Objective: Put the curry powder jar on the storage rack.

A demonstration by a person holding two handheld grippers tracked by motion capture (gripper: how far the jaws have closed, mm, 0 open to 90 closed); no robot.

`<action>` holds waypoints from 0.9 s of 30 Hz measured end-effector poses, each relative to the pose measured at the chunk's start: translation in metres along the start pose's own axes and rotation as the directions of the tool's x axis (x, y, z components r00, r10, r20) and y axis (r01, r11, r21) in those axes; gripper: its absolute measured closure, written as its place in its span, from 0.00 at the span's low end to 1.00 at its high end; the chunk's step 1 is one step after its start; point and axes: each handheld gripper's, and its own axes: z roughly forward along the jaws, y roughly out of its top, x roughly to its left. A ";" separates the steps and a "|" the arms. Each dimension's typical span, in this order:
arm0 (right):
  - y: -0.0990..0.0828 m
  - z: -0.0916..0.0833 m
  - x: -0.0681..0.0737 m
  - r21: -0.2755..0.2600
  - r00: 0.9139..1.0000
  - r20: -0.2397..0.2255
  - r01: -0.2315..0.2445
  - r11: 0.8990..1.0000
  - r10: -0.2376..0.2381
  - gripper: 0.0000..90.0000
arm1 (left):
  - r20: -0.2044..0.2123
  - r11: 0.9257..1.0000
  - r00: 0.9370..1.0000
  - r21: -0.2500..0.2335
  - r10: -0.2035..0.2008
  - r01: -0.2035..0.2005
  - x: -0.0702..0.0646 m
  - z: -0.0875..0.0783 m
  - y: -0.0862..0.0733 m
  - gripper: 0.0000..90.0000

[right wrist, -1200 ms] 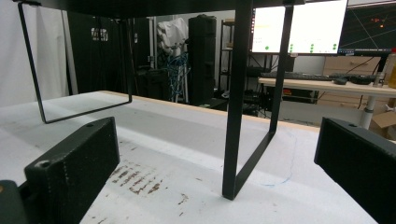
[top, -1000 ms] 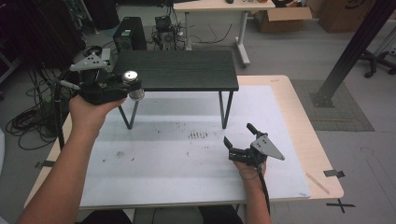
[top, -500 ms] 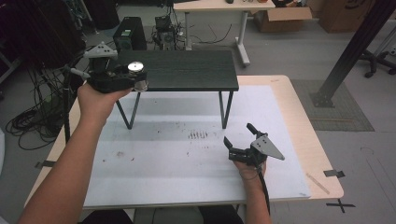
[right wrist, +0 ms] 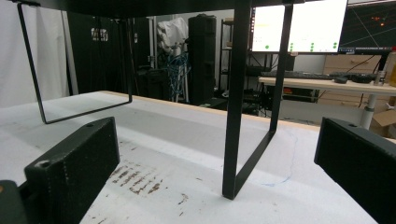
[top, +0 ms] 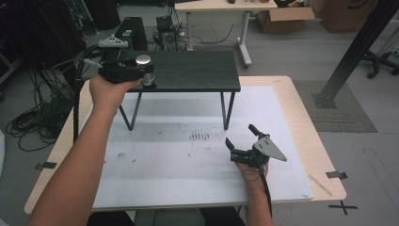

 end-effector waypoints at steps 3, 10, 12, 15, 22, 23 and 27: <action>0.000 0.000 0.000 0.000 1.000 0.000 0.001 1.000 -0.001 0.00 | -0.003 1.000 1.000 -0.003 -0.014 0.014 0.002 0.004 0.001 0.54; 0.000 0.000 0.000 0.001 1.000 0.000 0.001 1.000 -0.001 0.00 | -0.009 1.000 0.999 0.002 -0.030 0.030 0.005 0.012 0.000 0.54; 0.000 0.000 0.000 0.002 1.000 0.000 0.001 1.000 -0.001 0.00 | -0.011 0.999 0.999 0.008 -0.031 0.031 0.006 0.013 -0.001 0.54; 0.000 0.000 0.000 0.003 1.000 0.000 0.001 1.000 -0.001 0.00 | -0.012 0.999 1.000 0.014 -0.029 0.029 0.006 0.015 -0.002 0.54; 0.000 0.000 0.000 0.002 1.000 0.000 0.002 1.000 -0.002 0.00 | -0.006 0.999 0.999 0.016 -0.041 0.041 0.007 0.015 -0.002 0.54; 0.000 0.000 0.000 0.002 1.000 0.000 0.002 1.000 -0.002 0.00 | -0.006 0.999 0.999 0.016 -0.043 0.044 0.007 0.015 -0.002 0.54; 0.000 0.000 0.000 0.002 1.000 0.000 0.002 1.000 -0.002 0.00 | -0.010 0.999 0.999 0.016 -0.043 0.043 0.007 0.015 -0.002 0.54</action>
